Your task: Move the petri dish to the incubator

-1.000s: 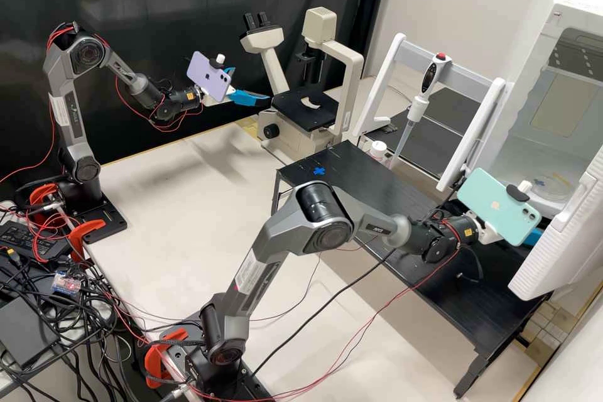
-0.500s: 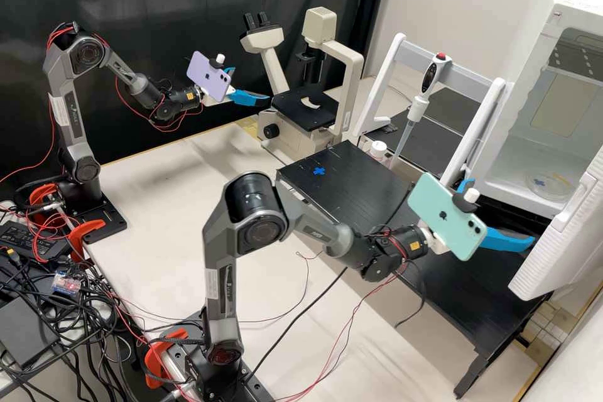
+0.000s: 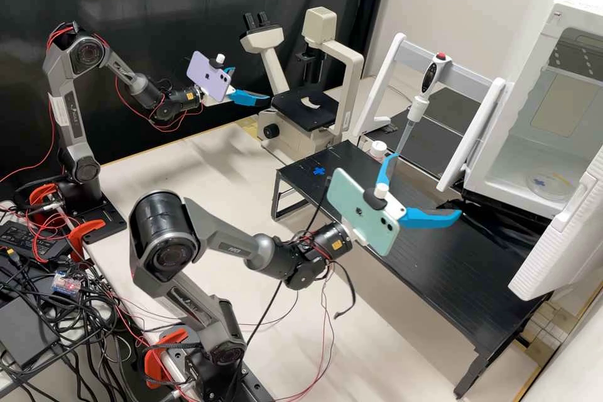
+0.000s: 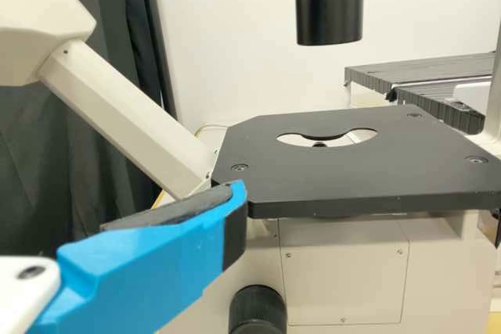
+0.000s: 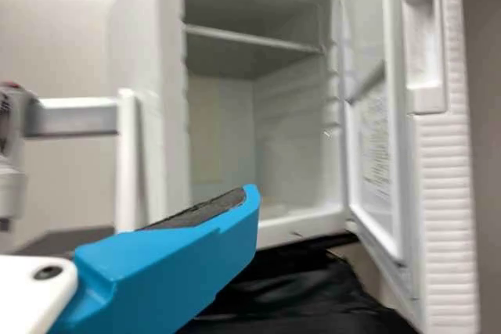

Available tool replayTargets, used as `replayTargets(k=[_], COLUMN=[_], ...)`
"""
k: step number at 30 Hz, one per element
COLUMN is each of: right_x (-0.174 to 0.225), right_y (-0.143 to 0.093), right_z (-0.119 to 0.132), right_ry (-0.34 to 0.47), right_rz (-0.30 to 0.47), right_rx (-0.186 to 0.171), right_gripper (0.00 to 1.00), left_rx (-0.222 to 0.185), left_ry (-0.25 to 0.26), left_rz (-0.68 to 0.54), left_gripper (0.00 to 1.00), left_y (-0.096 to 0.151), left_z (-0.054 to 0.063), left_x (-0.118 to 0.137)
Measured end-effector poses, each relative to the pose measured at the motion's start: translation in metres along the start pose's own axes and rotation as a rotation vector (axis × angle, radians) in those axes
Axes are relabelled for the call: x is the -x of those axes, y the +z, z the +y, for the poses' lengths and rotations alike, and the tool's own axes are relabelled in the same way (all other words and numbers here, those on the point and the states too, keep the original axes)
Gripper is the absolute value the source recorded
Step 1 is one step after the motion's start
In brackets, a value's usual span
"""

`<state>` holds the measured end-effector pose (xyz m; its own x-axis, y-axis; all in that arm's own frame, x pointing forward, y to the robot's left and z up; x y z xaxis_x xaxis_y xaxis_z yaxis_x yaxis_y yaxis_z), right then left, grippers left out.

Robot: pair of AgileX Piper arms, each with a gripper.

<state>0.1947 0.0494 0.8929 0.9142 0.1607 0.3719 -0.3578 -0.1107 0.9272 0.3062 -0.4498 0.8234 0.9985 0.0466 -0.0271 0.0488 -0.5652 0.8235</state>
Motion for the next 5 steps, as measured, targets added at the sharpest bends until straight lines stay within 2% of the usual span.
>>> replayTargets(k=[5], right_x=[0.016], right_y=[-0.008], right_z=[-0.013], right_ry=[-0.029], right_rz=[0.063], right_rx=[-0.035], right_gripper=[1.0], left_rx=[0.0], left_ry=[0.0], left_rz=[0.0], left_gripper=[1.0], left_y=[0.0], left_z=[0.0], left_x=[0.0])
